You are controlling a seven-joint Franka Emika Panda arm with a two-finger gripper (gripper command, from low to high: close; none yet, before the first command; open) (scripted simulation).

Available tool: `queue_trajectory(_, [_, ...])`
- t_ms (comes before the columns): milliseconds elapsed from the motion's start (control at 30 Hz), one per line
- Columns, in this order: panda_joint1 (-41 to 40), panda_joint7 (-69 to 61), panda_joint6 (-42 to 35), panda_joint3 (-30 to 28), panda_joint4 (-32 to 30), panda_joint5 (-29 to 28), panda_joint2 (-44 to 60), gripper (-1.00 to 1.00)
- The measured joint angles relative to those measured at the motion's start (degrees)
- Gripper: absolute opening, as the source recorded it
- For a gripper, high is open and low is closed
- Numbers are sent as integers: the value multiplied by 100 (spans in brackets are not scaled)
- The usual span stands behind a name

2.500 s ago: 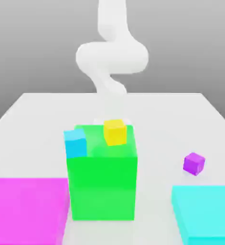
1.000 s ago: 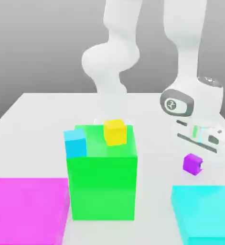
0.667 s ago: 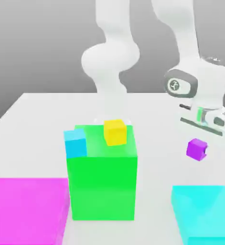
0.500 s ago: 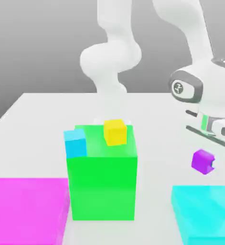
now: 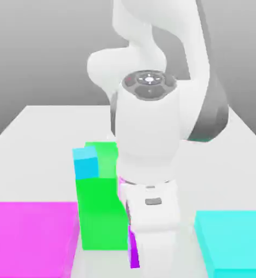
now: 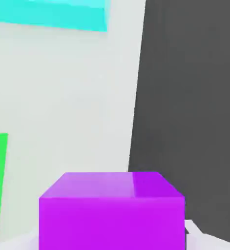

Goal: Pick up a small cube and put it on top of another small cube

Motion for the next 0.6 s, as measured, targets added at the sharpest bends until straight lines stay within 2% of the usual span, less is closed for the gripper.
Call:
queue_trajectory(300, [-1252, 345, -661, -1192, 544, 234, -26, -100])
queue_trajectory(400, [-1616, 252, -326, -1222, 512, 653, 356, -100])
queue_trajectory(433, [-1705, 159, -151, -1147, 480, 812, 532, 100])
queue_trajectory(600, [-1705, 159, -151, -1147, 480, 812, 532, 100])
